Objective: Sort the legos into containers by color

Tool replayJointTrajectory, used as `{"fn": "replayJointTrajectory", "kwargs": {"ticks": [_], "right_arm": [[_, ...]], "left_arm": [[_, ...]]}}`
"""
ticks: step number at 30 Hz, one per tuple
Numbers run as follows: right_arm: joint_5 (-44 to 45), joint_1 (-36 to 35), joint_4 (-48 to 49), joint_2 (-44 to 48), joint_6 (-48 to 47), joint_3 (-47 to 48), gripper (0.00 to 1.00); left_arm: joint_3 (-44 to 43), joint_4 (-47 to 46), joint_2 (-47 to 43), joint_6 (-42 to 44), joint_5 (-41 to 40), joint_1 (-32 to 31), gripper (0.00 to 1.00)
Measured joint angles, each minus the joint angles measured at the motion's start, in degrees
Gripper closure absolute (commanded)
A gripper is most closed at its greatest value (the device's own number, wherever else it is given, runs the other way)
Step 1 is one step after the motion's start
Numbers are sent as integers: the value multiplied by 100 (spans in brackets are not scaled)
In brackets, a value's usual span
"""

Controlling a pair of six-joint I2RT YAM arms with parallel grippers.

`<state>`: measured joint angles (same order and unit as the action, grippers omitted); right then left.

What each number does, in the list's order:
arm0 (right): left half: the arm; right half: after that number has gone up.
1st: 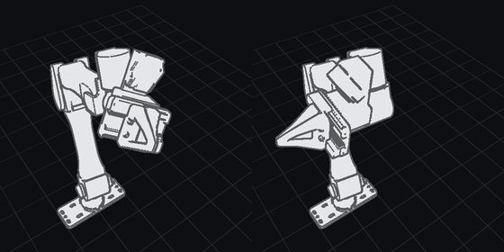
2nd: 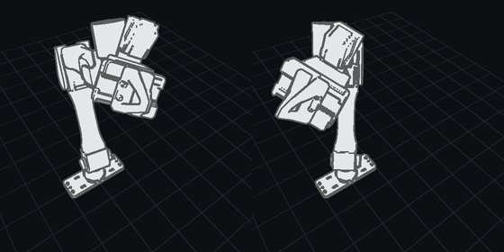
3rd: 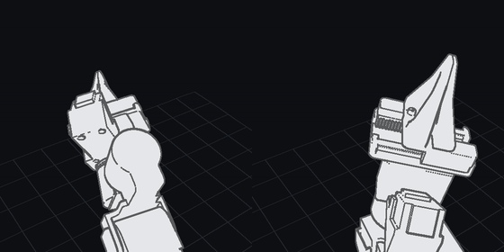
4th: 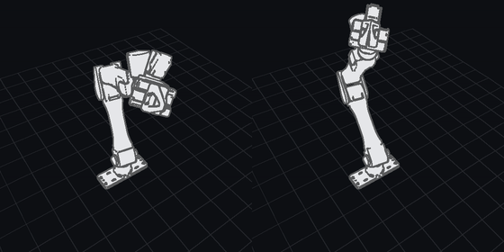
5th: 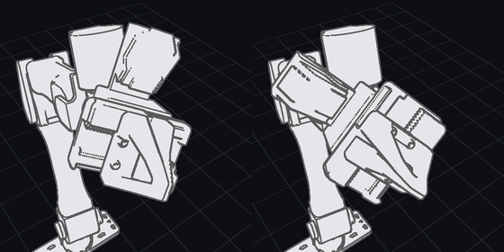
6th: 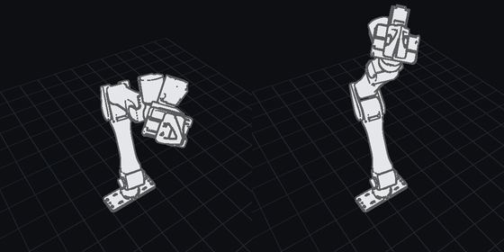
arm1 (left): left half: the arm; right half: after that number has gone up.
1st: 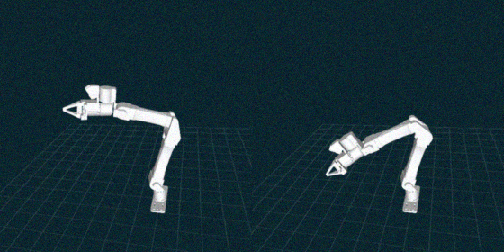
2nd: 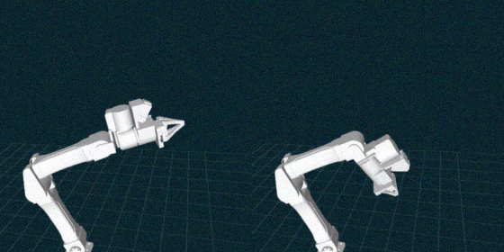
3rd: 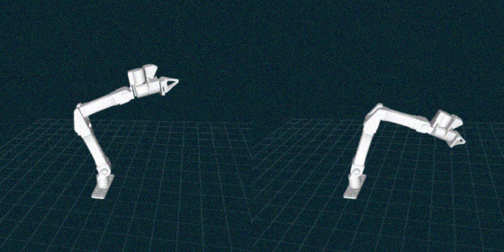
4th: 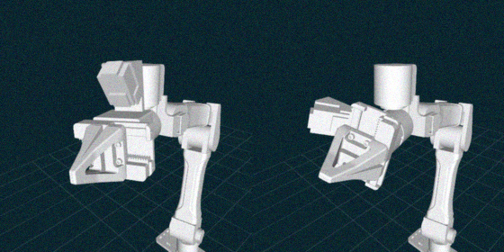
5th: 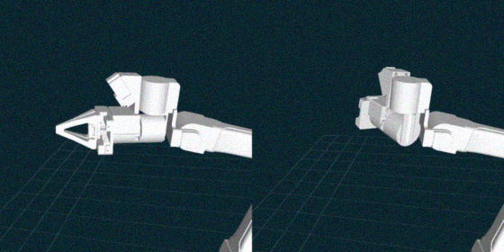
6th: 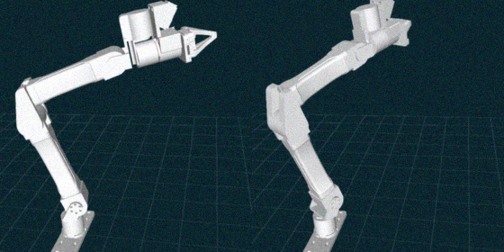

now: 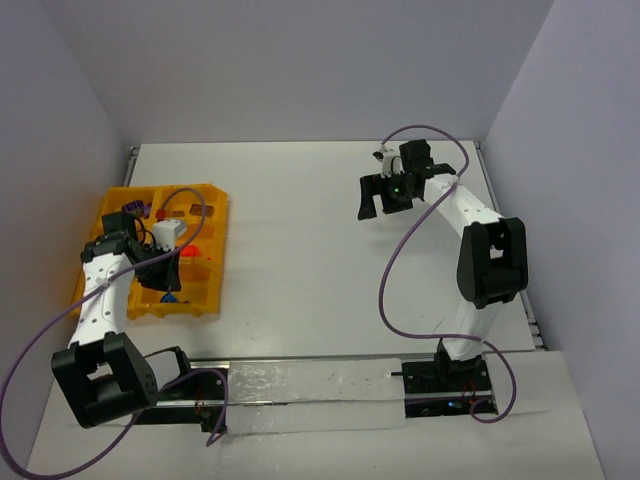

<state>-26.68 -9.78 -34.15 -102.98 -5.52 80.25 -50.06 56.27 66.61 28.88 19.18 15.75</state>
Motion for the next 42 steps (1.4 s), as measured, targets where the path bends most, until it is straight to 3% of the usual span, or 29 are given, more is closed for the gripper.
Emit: {"fn": "replayJointTrajectory", "kwargs": {"ticks": [6, 10, 15, 21, 27, 34, 42], "right_arm": [[31, 0, 2, 0, -15, -2, 0], [41, 0, 4, 9, -15, -4, 0], [27, 0, 102, 228, 13, -72, 0], [68, 0, 602, 962, 276, -58, 0], [238, -63, 1100, 1058, 456, 313, 0], [771, -308, 1321, 839, 587, 550, 0], [1021, -396, 1364, 605, 765, 551, 0]], "left_arm": [[0, -102, 39, -80, -146, 2, 31], [-107, -49, 33, -23, -46, 2, 1], [-929, 139, 66, -249, 416, -44, 1], [-2627, -446, 996, -1425, 663, -576, 1], [-3478, -1398, 2054, -2605, 27, -1442, 1], [-3757, -2080, 2967, -3176, -886, -2348, 1], [-3757, -2343, 3283, -3479, -1267, -2516, 1]]}}
